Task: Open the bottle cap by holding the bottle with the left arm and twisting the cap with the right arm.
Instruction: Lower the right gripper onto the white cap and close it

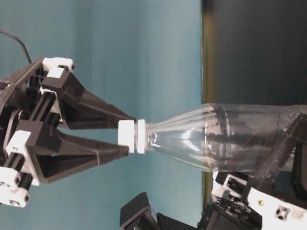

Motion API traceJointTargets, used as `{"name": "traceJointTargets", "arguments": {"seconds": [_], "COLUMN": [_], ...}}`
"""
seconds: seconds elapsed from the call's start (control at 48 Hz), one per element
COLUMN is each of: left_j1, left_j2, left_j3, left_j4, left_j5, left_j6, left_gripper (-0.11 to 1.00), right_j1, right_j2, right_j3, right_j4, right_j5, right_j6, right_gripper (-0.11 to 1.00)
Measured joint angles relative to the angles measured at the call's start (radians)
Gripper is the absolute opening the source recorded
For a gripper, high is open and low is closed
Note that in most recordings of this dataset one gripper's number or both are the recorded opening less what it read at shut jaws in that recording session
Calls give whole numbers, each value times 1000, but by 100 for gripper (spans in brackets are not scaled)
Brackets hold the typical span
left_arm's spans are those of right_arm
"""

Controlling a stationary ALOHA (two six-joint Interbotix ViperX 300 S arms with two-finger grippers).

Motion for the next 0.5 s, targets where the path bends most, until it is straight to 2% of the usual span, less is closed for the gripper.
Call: {"name": "traceJointTargets", "arguments": {"seconds": [0.146, 0.271, 0.396, 0.5], "left_j1": [-2, -2, -2, -2], "left_j2": [0, 0, -2, 0], "left_j3": [2, 0, 2, 2], "left_j4": [0, 0, 0, 2], "left_j5": [2, 2, 2, 2], "left_j6": [2, 2, 2, 2], "left_gripper": [83, 83, 83, 83], "right_j1": [11, 12, 12, 12], "right_j2": [2, 5, 8, 9], "right_j3": [-2, -6, -11, -15], "right_j4": [-12, -12, -12, -12], "right_j5": [15, 20, 21, 21], "right_j6": [-20, -80, -212, -362], "right_gripper": [38, 38, 38, 38]}}
